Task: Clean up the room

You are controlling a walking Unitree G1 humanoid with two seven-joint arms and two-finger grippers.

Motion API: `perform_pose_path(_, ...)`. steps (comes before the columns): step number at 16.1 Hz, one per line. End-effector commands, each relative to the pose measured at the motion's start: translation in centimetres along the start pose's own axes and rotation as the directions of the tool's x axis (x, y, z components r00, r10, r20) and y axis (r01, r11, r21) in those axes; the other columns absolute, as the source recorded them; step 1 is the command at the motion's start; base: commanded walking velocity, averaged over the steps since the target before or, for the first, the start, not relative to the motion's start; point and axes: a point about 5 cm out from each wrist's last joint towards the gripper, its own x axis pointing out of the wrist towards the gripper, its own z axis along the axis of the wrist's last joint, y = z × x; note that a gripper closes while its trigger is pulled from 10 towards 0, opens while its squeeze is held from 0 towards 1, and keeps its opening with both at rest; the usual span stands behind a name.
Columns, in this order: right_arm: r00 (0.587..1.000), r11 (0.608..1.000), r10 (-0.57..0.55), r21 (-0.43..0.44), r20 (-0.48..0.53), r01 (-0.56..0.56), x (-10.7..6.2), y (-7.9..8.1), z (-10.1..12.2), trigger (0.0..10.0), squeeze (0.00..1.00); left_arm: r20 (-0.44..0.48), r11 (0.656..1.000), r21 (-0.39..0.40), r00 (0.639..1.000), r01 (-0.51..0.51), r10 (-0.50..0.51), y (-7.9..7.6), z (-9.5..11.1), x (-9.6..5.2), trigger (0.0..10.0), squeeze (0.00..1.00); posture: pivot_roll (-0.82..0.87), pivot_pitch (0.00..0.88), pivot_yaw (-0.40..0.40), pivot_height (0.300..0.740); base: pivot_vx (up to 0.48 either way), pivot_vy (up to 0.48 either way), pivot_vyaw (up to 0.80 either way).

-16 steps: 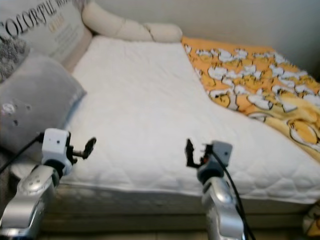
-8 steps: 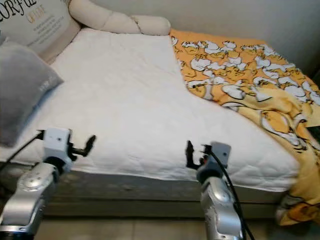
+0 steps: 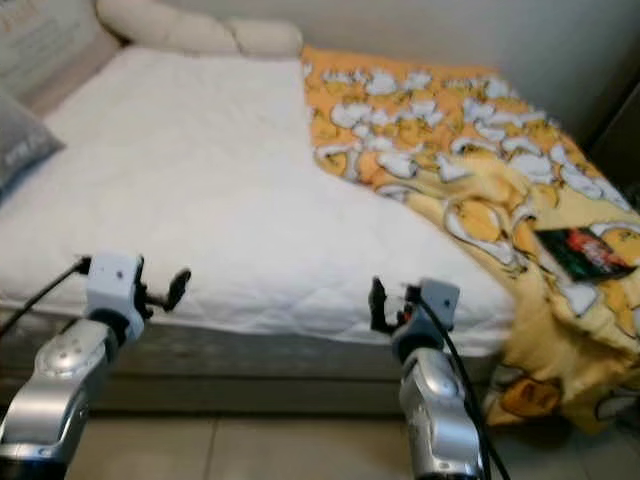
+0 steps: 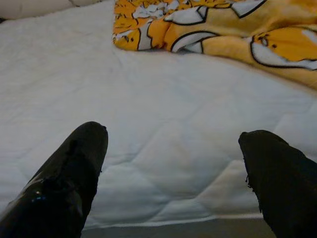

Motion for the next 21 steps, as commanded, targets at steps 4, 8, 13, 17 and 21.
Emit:
perform_pose_path(4, 0.999, 0.999, -0.04, -0.02, 0.009, 0.04, 0.22, -1.28, 0.69, 10.0, 1.0, -0.003, 0.999, -0.005, 0.999, 0.036, -0.036, -1.1, 0.09, 0.28, 10.0, 1.0, 0.02, 0.0, -0.031, 0.74, 0.0, -0.48, 0.3)
perform_pose_path(8, 0.999, 0.999, -0.038, -0.022, 0.01, 0.038, 0.35, -1.17, 0.77, 10.0, 1.0, -0.003, 0.999, -0.006, 0.999, 0.044, -0.044, -1.22, 0.21, 0.37, 10.0, 1.0, 0.02, 0.0, -0.029, 0.74, 0.0, -0.48, 0.56)
perform_pose_path(13, 0.999, 0.999, -0.034, -0.022, 0.014, 0.035, 0.52, -1.1, 0.99, 10.0, 1.0, -0.002, 0.999, -0.008, 0.999, 0.044, -0.044, -1.21, 0.28, 0.47, 10.0, 1.0, 0.02, 0.0, -0.029, 0.74, 0.0, -0.48, 0.53)
perform_pose_path(17, 0.999, 0.999, -0.035, -0.022, 0.014, 0.035, 0.61, -1.19, 1.09, 10.0, 1.0, -0.002, 0.999, -0.007, 0.999, 0.045, -0.045, -1.27, 0.32, 0.55, 10.0, 1.0, 0.02, 0.0, -0.028, 0.74, 0.0, -0.48, 0.56)
perform_pose_path(21, 1.0, 0.999, -0.03, -0.023, 0.008, 0.03, 0.59, -1.11, 0.91, 10.0, 1.0, -0.004, 0.999, -0.006, 0.999, 0.047, -0.047, -1.3, 0.31, 0.57, 10.0, 1.0, 0.02, 0.0, -0.027, 0.74, 0.0, -0.48, 0.57)
